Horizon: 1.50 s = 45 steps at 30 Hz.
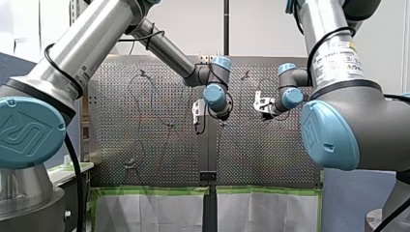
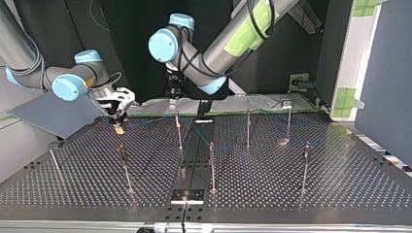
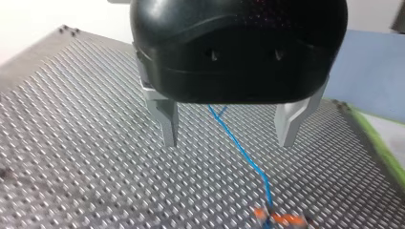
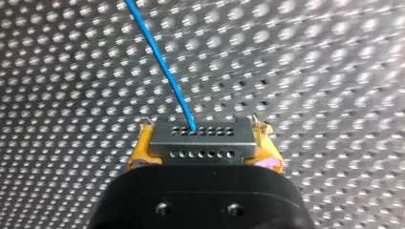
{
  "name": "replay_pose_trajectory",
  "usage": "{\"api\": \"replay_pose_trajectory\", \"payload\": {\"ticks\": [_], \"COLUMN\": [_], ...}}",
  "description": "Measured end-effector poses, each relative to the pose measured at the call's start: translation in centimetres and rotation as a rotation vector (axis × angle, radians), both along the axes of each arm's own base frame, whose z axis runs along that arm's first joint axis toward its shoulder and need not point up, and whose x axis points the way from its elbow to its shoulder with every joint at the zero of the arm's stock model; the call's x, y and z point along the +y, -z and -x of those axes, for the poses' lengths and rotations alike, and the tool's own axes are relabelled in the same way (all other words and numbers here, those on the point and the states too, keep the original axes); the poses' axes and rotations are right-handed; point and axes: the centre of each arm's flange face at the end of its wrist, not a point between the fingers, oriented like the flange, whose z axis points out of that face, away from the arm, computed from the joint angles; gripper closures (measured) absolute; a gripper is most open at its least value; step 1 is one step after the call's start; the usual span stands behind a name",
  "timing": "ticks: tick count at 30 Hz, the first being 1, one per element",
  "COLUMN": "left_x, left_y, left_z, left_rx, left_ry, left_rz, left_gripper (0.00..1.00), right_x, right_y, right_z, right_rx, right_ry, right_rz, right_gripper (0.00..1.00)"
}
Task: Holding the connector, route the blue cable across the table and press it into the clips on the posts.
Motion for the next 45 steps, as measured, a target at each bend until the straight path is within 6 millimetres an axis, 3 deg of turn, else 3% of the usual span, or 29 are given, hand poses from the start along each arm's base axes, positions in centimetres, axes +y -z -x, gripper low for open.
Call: {"api": "replay_pose_trajectory", "payload": {"ticks": [6, 9, 17, 21, 29, 45], "left_x": [-3.6, -4.5, -6.2, -6.6, -7.1, -9.1], "left_y": [0.3, 0.9, 2.3, 1.7, 1.3, 6.3], "left_z": [1.1, 1.0, -1.0, -2.3, -2.6, -4.6], "left_rx": [-0.020, -0.008, -0.023, -0.045, -0.061, -0.019], "left_ry": [0.036, 0.041, 0.007, -0.009, -0.018, -0.039], "left_rz": [0.061, 0.069, 0.155, 0.209, 0.246, 0.204], "left_gripper": [0.00, 0.00, 0.00, 0.00, 0.00, 0.00], "right_x": [0.2, 0.2, 0.3, 0.3, 0.3, 0.2], "right_y": [-1.1, -1.1, -1.1, -1.1, -1.2, -1.2], "right_z": [0.0, 0.0, 0.0, 0.0, 0.0, 0.1], "right_rx": [-0.014, -0.015, -0.014, -0.014, -0.016, -0.016], "right_ry": [-0.013, -0.015, -0.016, -0.015, -0.015, -0.014], "right_rz": [0.011, 0.010, 0.005, 0.005, 0.005, 0.005], "right_gripper": [1.00, 1.00, 1.00, 1.00, 1.00, 1.00]}}
